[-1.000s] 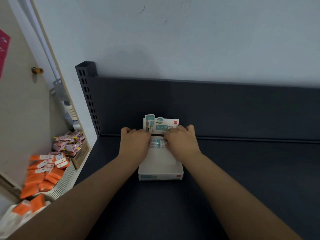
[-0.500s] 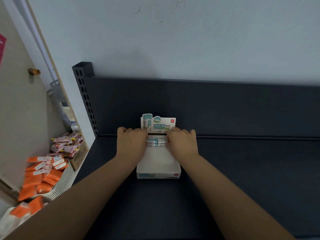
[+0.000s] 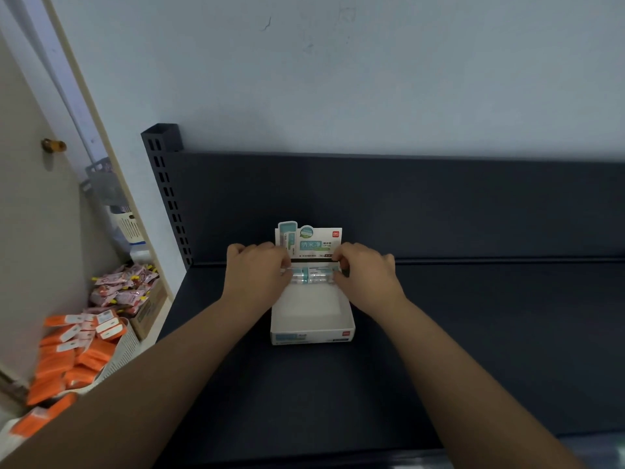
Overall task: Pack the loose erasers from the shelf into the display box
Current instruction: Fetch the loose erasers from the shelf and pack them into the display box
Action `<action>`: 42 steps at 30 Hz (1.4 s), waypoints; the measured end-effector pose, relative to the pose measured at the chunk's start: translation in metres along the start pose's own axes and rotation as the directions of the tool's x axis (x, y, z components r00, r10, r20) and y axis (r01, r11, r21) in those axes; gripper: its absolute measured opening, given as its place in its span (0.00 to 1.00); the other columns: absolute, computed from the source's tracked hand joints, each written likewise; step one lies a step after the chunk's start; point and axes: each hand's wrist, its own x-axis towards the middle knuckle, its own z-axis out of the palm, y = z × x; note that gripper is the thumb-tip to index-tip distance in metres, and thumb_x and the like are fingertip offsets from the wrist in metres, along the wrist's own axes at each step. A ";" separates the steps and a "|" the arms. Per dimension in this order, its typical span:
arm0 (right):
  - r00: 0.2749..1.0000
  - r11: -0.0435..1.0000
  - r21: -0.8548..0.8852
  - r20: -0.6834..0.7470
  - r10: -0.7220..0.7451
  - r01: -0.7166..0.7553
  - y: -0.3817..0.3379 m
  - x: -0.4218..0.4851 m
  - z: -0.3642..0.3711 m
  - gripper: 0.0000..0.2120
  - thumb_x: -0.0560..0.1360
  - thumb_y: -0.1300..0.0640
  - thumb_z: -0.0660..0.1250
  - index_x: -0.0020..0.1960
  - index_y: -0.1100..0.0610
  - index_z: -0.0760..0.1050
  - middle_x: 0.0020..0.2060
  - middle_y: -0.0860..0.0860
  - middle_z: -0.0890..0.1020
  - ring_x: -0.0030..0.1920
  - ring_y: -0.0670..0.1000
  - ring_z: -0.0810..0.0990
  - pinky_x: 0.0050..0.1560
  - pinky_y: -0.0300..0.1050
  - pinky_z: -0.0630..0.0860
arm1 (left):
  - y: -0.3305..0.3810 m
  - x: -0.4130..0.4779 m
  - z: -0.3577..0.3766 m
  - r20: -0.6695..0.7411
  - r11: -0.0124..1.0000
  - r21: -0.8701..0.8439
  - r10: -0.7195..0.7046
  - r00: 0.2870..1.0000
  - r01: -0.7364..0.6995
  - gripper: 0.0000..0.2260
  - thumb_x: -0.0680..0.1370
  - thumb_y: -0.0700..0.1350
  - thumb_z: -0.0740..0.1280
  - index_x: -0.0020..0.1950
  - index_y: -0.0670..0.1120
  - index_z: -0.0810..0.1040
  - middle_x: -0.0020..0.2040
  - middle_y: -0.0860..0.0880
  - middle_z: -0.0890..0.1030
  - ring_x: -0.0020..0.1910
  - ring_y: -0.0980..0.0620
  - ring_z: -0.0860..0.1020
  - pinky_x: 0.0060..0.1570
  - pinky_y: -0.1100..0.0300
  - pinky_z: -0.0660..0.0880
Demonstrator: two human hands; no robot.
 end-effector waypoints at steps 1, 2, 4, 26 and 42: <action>1.000 1.000 -0.002 -0.010 0.015 -0.015 0.001 -0.002 -0.002 0.10 0.76 0.55 0.65 0.56 0.50 0.74 0.47 0.46 0.77 0.48 0.49 0.76 0.50 0.47 0.64 | -0.001 0.001 -0.003 -0.019 1.000 -0.021 -0.004 1.000 0.004 0.04 0.75 0.51 0.66 0.46 0.54 0.79 0.44 0.56 0.79 0.42 0.55 0.76 0.52 0.56 0.59; 0.999 0.999 -0.008 -0.019 0.031 -0.031 0.003 -0.004 -0.005 0.10 0.76 0.54 0.65 0.57 0.50 0.74 0.47 0.46 0.78 0.49 0.49 0.76 0.50 0.47 0.64 | -0.001 0.002 -0.006 -0.035 0.999 -0.034 -0.008 0.999 0.007 0.04 0.76 0.51 0.66 0.46 0.54 0.80 0.44 0.56 0.79 0.42 0.55 0.76 0.51 0.57 0.58; 0.998 0.997 -0.039 -0.022 0.065 -0.066 0.007 -0.007 -0.012 0.11 0.76 0.53 0.64 0.58 0.50 0.74 0.49 0.47 0.78 0.50 0.50 0.76 0.50 0.47 0.66 | -0.002 0.005 -0.011 -0.046 0.999 -0.042 -0.007 0.999 0.005 0.05 0.76 0.52 0.66 0.47 0.54 0.80 0.44 0.56 0.79 0.42 0.55 0.76 0.52 0.56 0.61; 0.953 0.924 -0.287 0.091 0.288 -0.252 0.086 -0.104 -0.088 0.23 0.77 0.48 0.63 0.70 0.50 0.63 0.63 0.52 0.71 0.63 0.57 0.70 0.60 0.57 0.67 | 0.144 -0.014 -0.012 0.140 0.921 -0.093 0.387 0.911 -0.377 0.20 0.77 0.60 0.59 0.66 0.54 0.73 0.58 0.52 0.78 0.55 0.48 0.77 0.55 0.52 0.65; 0.921 0.876 -0.364 0.106 0.375 -0.315 0.280 -0.231 -0.199 0.24 0.77 0.49 0.63 0.70 0.51 0.62 0.65 0.53 0.70 0.65 0.59 0.69 0.61 0.60 0.67 | 0.406 -0.044 0.018 0.221 0.890 -0.178 0.452 0.864 -0.420 0.21 0.78 0.61 0.58 0.68 0.54 0.69 0.62 0.52 0.75 0.56 0.50 0.75 0.56 0.51 0.65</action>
